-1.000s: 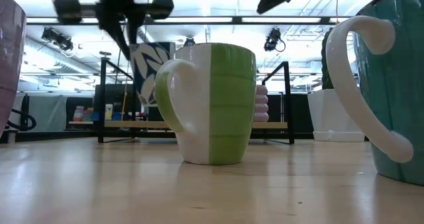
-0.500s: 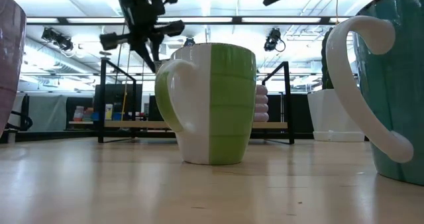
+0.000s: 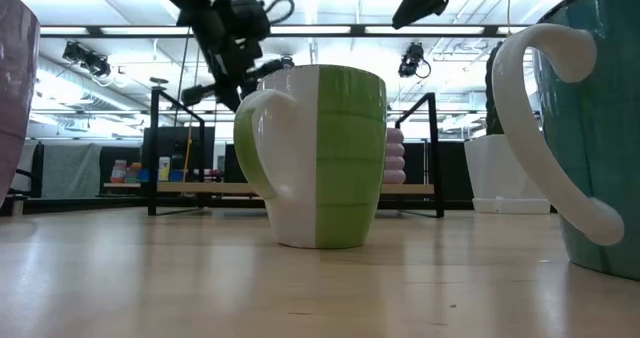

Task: Place coffee mugs
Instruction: Put the blue mug on the shelf

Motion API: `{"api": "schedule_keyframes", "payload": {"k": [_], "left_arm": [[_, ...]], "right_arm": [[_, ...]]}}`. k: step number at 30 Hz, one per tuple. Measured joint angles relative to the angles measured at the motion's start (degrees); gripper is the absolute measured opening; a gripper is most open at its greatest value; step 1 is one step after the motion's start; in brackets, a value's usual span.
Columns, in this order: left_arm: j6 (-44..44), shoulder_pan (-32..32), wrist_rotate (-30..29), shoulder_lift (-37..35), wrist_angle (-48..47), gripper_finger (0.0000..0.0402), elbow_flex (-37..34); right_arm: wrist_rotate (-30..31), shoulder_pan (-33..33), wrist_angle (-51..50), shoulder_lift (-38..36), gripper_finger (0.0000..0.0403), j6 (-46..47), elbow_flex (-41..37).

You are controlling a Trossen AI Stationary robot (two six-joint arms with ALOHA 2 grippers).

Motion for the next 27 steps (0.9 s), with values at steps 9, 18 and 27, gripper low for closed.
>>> {"api": "schedule_keyframes", "payload": {"k": [9, 18, 27], "left_arm": [[3.0, 1.4, 0.3, 2.7, 1.1, 0.0025, 0.0], [-2.0, 1.3, 4.2, 2.5, -3.0, 0.0024, 1.4], [-3.8, 1.2, 5.6, 1.8, -5.0, 0.0024, 1.9]], "right_arm": [[-0.8, -0.9, 0.9, 0.0, 0.0107, -0.2, -0.1], [-1.5, -1.7, 2.2, 0.0, 0.0107, -0.4, -0.1], [-2.6, -1.7, 2.8, 0.0, 0.0107, -0.3, -0.1]]}}
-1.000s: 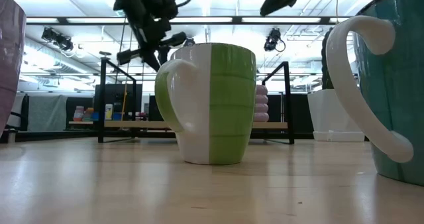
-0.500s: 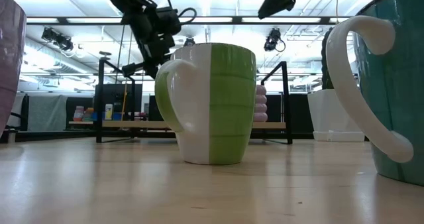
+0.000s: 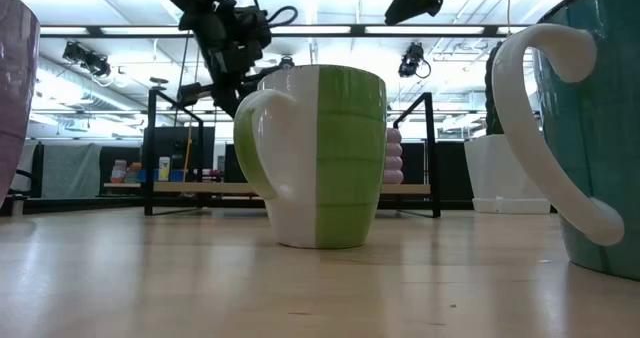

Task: Place coffee mugs
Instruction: Put the blue mug on the shelf

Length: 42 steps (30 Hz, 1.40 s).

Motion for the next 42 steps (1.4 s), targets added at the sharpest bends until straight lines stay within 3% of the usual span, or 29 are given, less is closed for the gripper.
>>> {"api": "schedule_keyframes", "payload": {"k": [17, 26, 42], "left_arm": [[-4.2, -5.7, 3.2, 0.2, -2.5, 0.0024, 0.0], [-5.2, -6.1, 0.3, 0.2, -2.2, 0.0057, 0.0], [-9.7, -6.1, -0.9, 0.2, -1.6, 0.0065, 0.0]], "right_arm": [[-0.1, 0.0, 0.8, 0.0, 0.0107, 0.0, 0.0], [-0.2, 0.0, 1.0, 0.0, 0.0107, -0.1, 0.0], [-1.2, 0.1, 1.0, 0.0, 0.0107, 0.1, 0.0]]}}
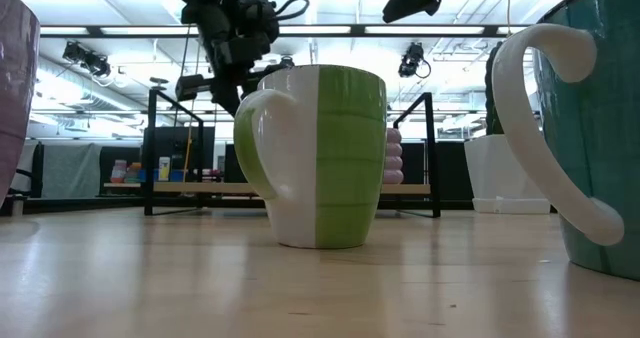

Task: Place coffee mugs
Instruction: Put the blue mug on the shelf

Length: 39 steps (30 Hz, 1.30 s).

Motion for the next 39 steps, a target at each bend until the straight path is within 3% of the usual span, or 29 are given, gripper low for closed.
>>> {"api": "schedule_keyframes", "payload": {"k": [12, 18, 21, 28, 34, 39], "left_arm": [[-3.2, -0.9, -0.8, -0.5, 0.2, 0.0156, 0.0], [-9.7, -2.4, -2.0, -2.7, -1.7, 0.0167, 2.7], [-18.3, -3.6, -2.8, -2.6, -2.0, 0.0167, 4.7], [-49.5, -8.5, -5.5, -2.6, 2.9, 0.0167, 6.8], [-64.8, -12.0, -13.6, -0.7, 3.2, 0.0167, 6.8], [-69.7, -12.5, -13.9, 0.1, 1.4, 0.0167, 6.8]], "right_arm": [[-0.2, 0.0, 0.0, 0.0, 0.0107, 0.7, 0.0], [-0.4, 0.0, 0.0, 0.0, 0.0107, 1.0, 0.0], [-0.4, 0.1, 0.0, 0.0, 0.0107, 1.0, 0.0], [-0.5, 0.2, 0.0, 0.0, 0.0107, 0.3, 0.0], [-0.5, 0.2, 0.6, 0.0, 0.0107, 0.0, 0.0], [-0.5, 0.2, 1.9, 0.0, 0.0107, -0.3, 0.0]]}}
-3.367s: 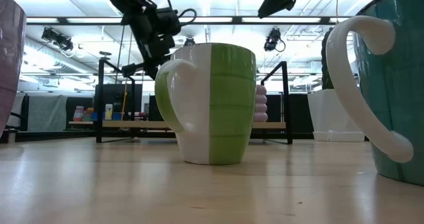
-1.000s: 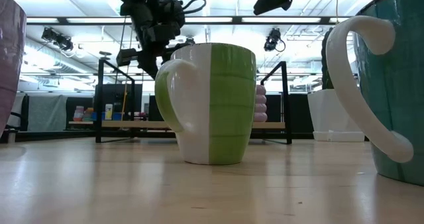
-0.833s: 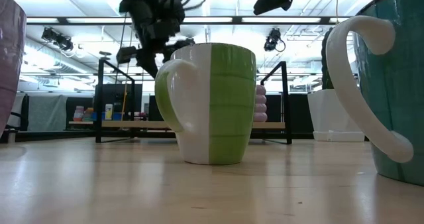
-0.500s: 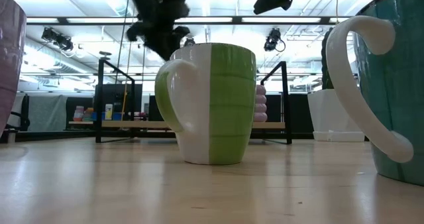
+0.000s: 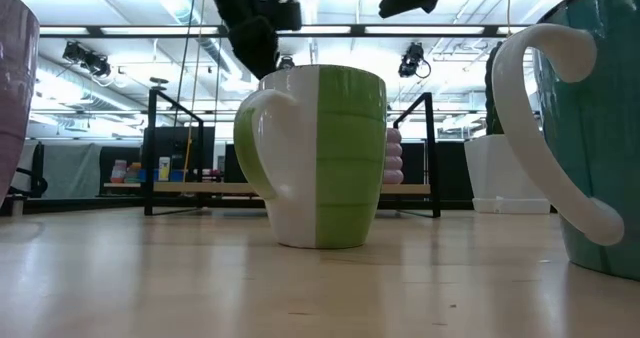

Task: Place coffee mugs
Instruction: Put the blue mug on the shelf

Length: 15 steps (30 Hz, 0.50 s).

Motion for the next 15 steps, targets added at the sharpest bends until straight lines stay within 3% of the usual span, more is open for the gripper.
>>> {"api": "schedule_keyframes", "payload": {"k": [15], "left_arm": [[2.6, 4.8, 1.5, 5.2, -1.0, 0.0167, 0.0]], "right_arm": [[0.0, 0.0, 0.6, 0.0, 0.0107, -0.7, 0.0]]}}
